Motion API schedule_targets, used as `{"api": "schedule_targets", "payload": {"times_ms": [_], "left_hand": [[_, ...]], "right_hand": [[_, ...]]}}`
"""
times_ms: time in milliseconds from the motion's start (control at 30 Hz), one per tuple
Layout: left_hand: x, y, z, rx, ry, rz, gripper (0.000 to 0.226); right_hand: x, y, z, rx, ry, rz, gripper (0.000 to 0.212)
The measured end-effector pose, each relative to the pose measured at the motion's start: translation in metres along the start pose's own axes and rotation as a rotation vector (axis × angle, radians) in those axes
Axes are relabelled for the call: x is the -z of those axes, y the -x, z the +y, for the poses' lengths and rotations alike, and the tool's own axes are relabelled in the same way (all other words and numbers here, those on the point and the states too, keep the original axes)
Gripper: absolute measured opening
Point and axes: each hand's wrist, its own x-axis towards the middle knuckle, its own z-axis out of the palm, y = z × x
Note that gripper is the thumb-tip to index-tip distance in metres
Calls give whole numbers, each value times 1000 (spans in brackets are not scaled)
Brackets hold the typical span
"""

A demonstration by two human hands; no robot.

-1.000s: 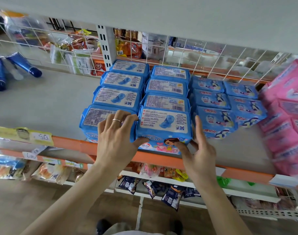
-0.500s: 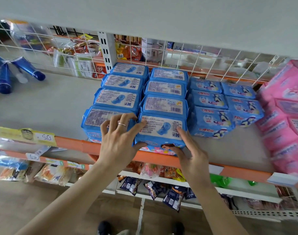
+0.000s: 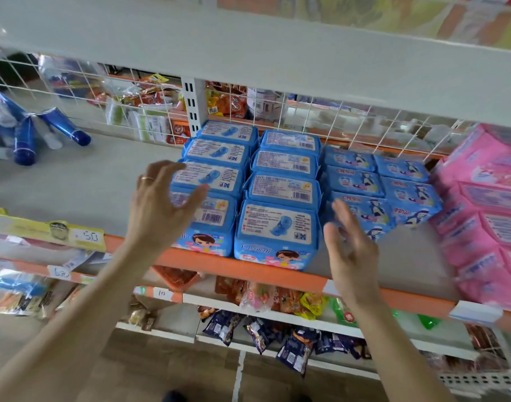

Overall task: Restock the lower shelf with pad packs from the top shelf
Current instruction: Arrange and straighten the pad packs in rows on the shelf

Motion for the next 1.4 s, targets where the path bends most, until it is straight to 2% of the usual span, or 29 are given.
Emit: {"api": "schedule_targets", "payload": {"times_ms": [67,100,167,233,333,500,700,1167,1233,1367,1400], "left_hand": [[4,-18,-19,273,276,-72,85],[4,-25,-25,400,421,-132,79],[-2,-30,-31,531,638,-251,48],[-8,-30,-34,531,712,-328,29],[-12,-28,-37,479,705,-354,24],[-19,-30,-38,434,750,-390,27],[-23,-28,-39,446,833,-386,23],[-19,-28,-40,467,808,-373,24],[-14,-35,-40,471,705,-396,29],[-8,-61,-34,457,553,-413,70],[-8,-69,-31,448,549,-410,72]], "right_hand": [[-8,-17,-11,-105,-60,-15,76],[-14,-25,-16,-120,-31,-39,78],[-27,-37,-22,-113,74,-99,76],[-37,-41,-26,-160,99,-168,71],[-46,-41,-27,-198,122,-211,71],[-49,-39,-25,-192,53,-174,66],[-49,-39,-27,-180,118,-210,69],[-51,-42,-26,-192,120,-213,70],[-48,-46,-26,-187,209,-243,69],[-36,-77,-33,-189,360,-239,59],[-36,-88,-35,-188,373,-223,58]]}}
